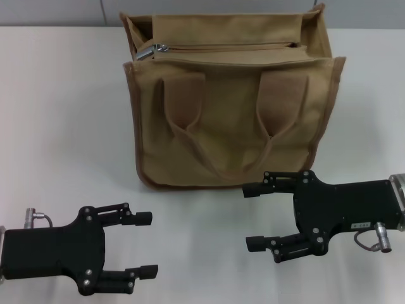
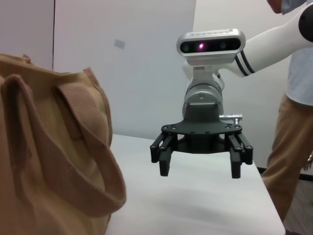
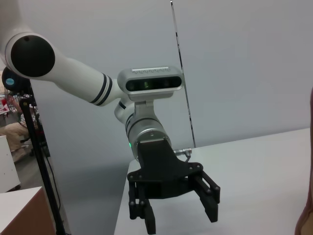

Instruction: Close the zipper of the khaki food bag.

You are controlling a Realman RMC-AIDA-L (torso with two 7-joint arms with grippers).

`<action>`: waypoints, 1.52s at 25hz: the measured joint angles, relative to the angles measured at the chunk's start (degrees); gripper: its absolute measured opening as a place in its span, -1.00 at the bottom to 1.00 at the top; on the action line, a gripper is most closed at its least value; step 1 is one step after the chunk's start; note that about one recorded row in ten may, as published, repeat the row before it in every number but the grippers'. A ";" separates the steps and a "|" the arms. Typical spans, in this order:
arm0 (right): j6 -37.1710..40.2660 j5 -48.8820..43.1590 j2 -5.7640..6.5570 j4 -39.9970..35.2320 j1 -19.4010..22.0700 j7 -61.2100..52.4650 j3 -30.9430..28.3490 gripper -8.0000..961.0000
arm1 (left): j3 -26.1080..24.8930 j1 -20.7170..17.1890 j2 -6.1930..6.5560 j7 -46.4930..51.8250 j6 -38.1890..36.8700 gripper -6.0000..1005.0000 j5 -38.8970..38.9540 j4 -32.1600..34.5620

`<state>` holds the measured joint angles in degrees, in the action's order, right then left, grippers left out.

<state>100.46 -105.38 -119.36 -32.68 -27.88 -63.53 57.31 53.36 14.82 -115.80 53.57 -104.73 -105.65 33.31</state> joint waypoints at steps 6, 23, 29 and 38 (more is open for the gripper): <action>-0.14 0.27 -0.13 0.06 -0.15 0.00 -0.01 0.73 | -0.40 0.25 -0.51 -0.04 1.33 0.55 0.01 0.00; -0.27 3.28 -0.26 6.24 -0.65 3.78 -0.24 0.73 | -23.86 -0.21 -2.65 -5.85 4.97 0.51 0.48 -4.38; -0.32 5.81 -0.27 12.39 -1.00 10.89 -0.54 0.73 | -41.52 1.06 -2.75 -12.49 8.57 0.50 0.56 -11.14; -1.55 7.10 -0.35 17.68 -1.75 15.21 -0.63 0.73 | -37.98 7.06 -2.87 -16.29 16.88 0.48 0.09 -15.48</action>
<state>98.92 -98.28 -119.70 -15.00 -29.63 -48.32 56.68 15.38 21.88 -118.67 37.28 -87.85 -105.57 17.83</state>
